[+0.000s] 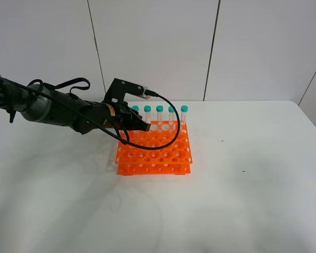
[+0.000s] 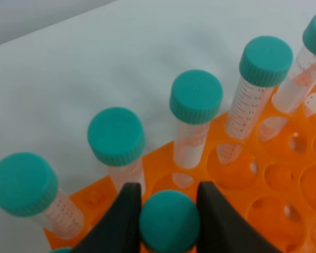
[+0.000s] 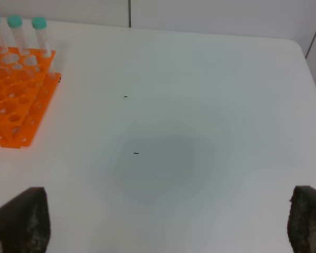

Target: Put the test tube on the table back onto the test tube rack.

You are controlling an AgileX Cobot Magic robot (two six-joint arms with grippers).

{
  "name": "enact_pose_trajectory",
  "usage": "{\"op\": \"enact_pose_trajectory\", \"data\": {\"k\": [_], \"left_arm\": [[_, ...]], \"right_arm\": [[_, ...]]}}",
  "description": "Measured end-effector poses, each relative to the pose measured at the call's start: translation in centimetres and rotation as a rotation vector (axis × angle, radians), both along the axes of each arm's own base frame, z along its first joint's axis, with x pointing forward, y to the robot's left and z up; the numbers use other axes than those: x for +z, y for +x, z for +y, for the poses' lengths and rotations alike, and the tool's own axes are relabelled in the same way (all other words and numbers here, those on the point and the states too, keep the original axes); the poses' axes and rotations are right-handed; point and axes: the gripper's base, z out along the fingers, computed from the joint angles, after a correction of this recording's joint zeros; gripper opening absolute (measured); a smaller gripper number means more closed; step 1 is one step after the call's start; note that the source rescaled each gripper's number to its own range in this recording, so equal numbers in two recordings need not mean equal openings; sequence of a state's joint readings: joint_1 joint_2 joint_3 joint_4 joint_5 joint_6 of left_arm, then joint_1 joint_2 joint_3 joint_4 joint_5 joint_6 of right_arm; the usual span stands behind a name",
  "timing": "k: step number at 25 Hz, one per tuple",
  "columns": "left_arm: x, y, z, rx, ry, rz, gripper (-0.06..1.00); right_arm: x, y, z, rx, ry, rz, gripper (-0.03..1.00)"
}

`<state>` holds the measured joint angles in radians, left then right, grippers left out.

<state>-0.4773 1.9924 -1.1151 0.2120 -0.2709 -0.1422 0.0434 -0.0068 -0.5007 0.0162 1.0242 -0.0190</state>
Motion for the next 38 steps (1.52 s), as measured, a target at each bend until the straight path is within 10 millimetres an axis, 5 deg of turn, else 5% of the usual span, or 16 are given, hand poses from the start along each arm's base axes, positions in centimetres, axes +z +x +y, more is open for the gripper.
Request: {"op": "enact_pose_trajectory", "data": {"k": [4,11,15,20,22,25,28,33,38], "left_arm": [[0.0,0.0,0.0,0.0,-0.002,-0.001,0.0],[0.8,-0.2,0.1,0.021,-0.023,0.006,0.33],[3.1,-0.4,0.2,0.03,-0.059,-0.035,0.36],[9.0,-1.5,0.8,0.032,-0.129,-0.156,0.37],[11.4,-2.3,1.3,0.034,-0.147,-0.195,0.51],[14.3,-3.6,2.1,0.049,-0.14,-0.201,0.87],[16.4,-4.1,2.7,0.082,-0.083,-0.129,0.99],[18.0,-1.8,4.1,0.192,0.065,0.084,1.0],[18.0,1.8,7.7,0.276,0.19,0.33,1.0]], "right_arm": [[0.0,0.0,0.0,0.0,0.0,0.0,1.0],[0.0,0.0,0.0,0.0,0.0,0.0,1.0],[0.0,0.0,0.0,0.0,0.0,0.0,1.0],[0.0,0.0,0.0,0.0,0.0,0.0,1.0],[0.0,0.0,0.0,0.0,0.0,0.0,1.0],[0.0,0.0,0.0,0.0,0.0,0.0,1.0],[0.0,0.0,0.0,0.0,0.0,0.0,1.0],[0.0,0.0,0.0,0.0,0.0,0.0,1.0],[0.0,0.0,0.0,0.0,0.0,0.0,1.0]]}}
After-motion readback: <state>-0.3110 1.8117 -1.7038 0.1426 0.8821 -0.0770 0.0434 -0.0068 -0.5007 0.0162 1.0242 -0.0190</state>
